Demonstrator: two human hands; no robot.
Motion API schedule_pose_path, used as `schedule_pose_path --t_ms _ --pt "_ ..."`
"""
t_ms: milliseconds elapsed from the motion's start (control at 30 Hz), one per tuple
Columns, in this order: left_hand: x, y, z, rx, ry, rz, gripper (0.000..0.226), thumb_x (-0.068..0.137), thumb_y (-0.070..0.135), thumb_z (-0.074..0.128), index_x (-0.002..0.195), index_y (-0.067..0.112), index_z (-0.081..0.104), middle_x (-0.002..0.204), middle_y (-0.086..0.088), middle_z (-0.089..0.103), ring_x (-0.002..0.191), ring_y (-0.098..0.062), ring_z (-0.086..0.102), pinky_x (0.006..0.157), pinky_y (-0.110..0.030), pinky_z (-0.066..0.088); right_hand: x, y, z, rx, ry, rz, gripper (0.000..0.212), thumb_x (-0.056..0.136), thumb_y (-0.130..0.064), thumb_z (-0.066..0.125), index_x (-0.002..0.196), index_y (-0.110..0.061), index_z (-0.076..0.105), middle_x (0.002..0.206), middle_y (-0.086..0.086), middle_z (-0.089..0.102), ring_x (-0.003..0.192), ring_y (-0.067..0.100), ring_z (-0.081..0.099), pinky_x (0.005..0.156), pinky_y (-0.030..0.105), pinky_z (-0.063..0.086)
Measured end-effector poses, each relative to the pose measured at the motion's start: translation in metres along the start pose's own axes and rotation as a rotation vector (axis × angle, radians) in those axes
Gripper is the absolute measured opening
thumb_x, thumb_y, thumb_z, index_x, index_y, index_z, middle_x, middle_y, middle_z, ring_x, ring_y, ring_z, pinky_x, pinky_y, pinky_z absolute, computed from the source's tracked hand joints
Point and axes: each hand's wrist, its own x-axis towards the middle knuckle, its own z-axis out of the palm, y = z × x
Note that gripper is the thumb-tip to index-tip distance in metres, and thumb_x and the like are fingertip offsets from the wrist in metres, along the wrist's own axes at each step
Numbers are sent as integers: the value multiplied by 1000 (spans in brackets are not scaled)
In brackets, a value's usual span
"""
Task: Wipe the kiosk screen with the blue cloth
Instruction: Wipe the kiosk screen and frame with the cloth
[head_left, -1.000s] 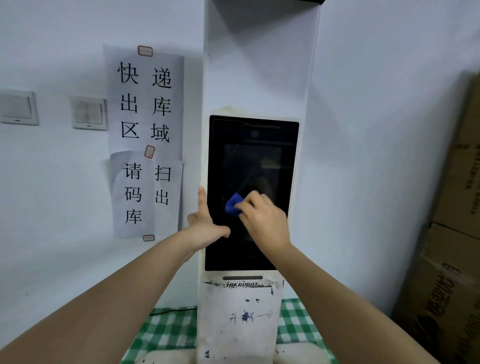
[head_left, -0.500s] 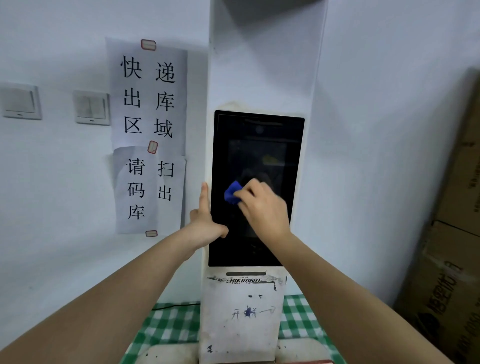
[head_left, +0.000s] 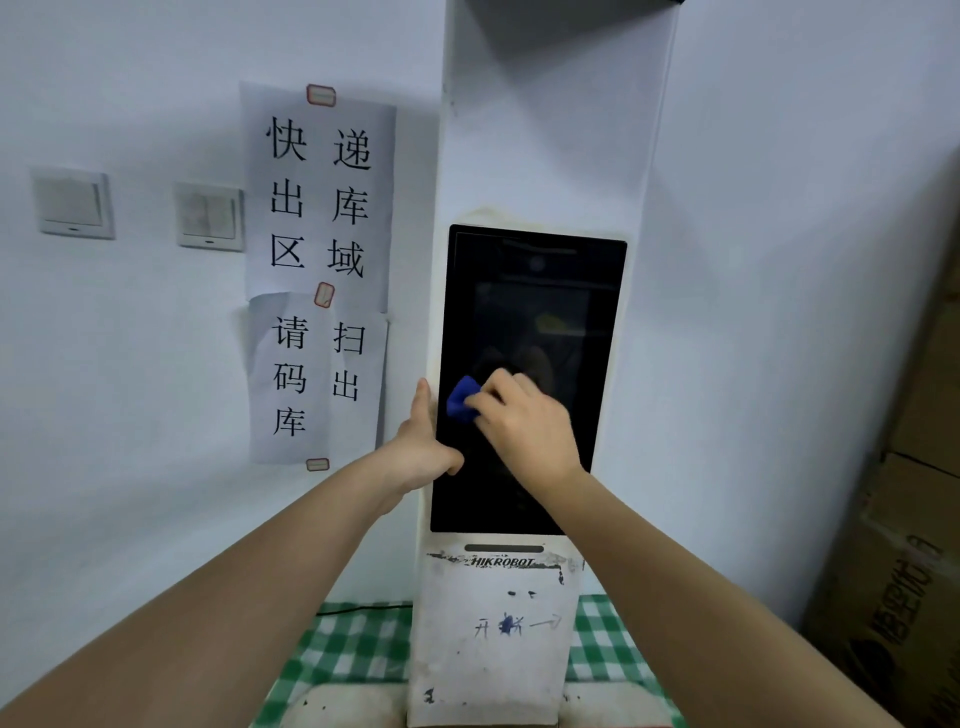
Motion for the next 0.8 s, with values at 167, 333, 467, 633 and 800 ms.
schedule_pose_path --t_ms 167,333,467,633,800 --pt "-1 0 -3 -17 -32 16 105 85 -7 52 148 36 -20 152 -8 29 114 -16 40 88 -27 36 12 1 -8 116 117 344 23 75 -13 77 97 -14 71 90 0 60 75 16 57 43 21 33" --pt "-3 -2 -3 0 -15 30 103 85 -7 49 149 37 -19 157 -5 20 127 -22 40 87 -26 34 -12 -17 16 54 4 118 20 67 -11 80 84 -15 71 82 1 58 67 19 55 37 21 29" --pt "-4 -3 -4 -25 -44 46 103 85 -9 49 149 35 -19 160 -1 11 140 -23 29 91 -25 32 -7 -12 10 38 -61 -46 20 67 -11 81 84 -14 71 81 2 58 66 19 55 37 22 31" --pt "-2 -5 -7 -105 -62 39 105 83 -10 50 149 39 -14 158 -5 17 131 -20 37 90 -28 38 25 -13 -2 72 82 193 18 76 -12 75 93 -12 71 86 3 60 69 17 56 39 22 36" --pt "-2 -8 -7 -96 -61 63 102 84 -11 48 150 36 -14 159 -2 16 139 -20 31 93 -25 32 2 -23 17 8 31 28 22 64 -8 80 82 -13 69 80 3 57 65 19 53 41 22 24"
